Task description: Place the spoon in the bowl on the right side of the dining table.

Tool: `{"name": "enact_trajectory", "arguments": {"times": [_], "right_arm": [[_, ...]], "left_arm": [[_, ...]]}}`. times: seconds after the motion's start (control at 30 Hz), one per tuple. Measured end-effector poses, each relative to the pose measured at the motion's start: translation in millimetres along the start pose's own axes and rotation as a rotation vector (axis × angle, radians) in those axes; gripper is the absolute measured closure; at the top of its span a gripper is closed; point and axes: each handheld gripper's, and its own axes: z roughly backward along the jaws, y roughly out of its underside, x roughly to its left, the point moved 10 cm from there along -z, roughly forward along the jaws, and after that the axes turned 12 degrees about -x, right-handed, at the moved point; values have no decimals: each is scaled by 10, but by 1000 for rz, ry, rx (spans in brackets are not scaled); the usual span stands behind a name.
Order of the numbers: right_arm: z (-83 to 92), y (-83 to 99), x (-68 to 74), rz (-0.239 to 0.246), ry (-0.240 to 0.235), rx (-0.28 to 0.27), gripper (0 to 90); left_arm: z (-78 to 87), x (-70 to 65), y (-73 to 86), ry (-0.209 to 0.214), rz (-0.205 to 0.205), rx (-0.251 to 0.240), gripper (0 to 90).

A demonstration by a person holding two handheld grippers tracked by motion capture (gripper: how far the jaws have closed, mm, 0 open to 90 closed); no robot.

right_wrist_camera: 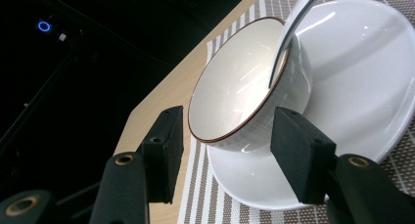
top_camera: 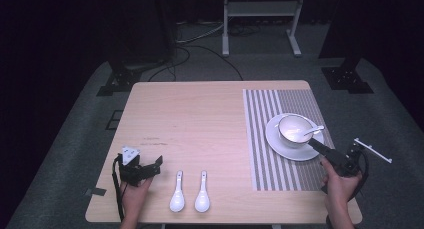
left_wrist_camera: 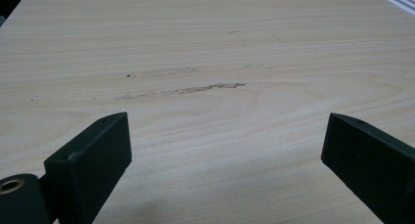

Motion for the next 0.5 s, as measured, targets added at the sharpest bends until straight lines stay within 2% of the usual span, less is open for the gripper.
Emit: {"name": "enact_trajectory", "arguments": {"times": [0.5], "right_arm": [[97, 116, 94, 31, -34, 14, 438]], "left_arm": [[0, -1, -1, -1, -2, -1, 33]]}}
